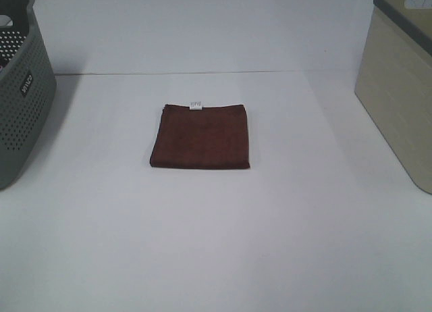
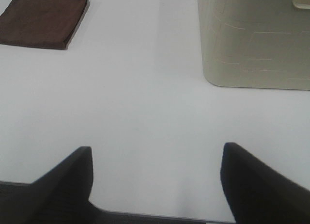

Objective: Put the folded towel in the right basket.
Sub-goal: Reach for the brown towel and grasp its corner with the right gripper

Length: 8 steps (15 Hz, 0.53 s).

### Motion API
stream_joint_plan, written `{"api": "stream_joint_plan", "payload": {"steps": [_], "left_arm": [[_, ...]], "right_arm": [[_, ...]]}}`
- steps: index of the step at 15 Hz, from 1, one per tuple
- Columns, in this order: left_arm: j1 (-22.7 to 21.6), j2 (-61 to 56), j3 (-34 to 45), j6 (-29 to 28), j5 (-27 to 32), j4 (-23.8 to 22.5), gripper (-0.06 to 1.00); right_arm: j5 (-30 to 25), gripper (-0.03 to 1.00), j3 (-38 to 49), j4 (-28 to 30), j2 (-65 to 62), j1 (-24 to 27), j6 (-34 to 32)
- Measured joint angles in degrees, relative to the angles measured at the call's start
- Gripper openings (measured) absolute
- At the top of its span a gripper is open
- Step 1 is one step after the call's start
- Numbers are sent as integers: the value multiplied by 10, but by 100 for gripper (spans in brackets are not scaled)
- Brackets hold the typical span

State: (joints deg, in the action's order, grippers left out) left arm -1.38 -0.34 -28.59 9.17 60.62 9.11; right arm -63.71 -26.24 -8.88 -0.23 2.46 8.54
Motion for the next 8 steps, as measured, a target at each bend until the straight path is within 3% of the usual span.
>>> {"api": "stream_joint_plan", "payload": {"steps": [8], "left_arm": [[0, 0, 0, 0, 0, 0, 0]], "right_arm": [[0, 72, 0, 0, 0, 0, 0]]}}
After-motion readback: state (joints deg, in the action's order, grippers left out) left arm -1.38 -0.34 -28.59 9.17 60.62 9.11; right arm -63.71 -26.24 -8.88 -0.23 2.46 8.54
